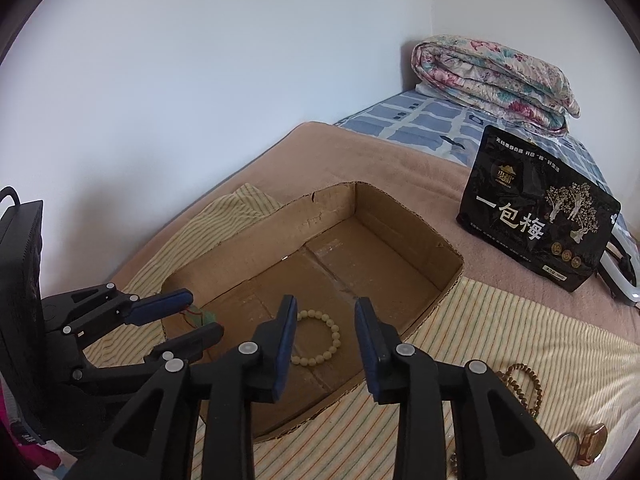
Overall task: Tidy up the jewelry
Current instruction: 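Open the left tool over the box while the right tool releases the bracelet inside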
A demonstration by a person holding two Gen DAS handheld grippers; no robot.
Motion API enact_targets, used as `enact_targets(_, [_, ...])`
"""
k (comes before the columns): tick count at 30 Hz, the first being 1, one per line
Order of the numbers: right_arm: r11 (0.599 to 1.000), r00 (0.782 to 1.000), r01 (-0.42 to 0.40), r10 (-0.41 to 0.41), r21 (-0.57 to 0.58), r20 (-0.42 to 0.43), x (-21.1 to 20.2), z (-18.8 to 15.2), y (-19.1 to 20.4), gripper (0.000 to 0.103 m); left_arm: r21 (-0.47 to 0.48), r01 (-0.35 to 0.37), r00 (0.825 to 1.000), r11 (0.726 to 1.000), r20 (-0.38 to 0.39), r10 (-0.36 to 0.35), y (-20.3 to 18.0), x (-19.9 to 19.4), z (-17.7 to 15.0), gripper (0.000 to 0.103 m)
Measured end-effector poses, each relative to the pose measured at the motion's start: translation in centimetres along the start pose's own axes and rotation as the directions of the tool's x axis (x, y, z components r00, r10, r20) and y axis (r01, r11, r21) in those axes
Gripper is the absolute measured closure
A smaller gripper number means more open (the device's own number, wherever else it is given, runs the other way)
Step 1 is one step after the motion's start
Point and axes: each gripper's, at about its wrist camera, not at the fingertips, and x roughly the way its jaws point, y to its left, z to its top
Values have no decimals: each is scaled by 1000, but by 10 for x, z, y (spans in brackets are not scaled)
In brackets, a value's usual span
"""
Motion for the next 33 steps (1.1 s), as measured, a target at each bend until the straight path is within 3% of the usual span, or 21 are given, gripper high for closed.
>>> enact_targets(4, [1000,1000,8,-8,4,17,-10,0,-2,59,-13,-1,1000,1000,-1,1,0,-4,-2,52])
enact_targets(9, [1000,999,12,-12,18,36,-24,-2,-8,58,-33,-1,1000,999,1,1,0,-12,-2,52])
enact_targets(17, [998,996,44,-46,40,72,-55,-13,-23,43,-30,2,1000,1000,17,-1,-13,-30,-1,52])
enact_targets(25, [992,989,89,-98,86,109,-98,-33,-56,27,-13,26,999,1000,36,-26,-39,-46,1,52])
enact_targets(33, [973,971,182,-200,138,130,-148,-64,-105,21,19,66,997,998,49,-67,-76,-60,4,52])
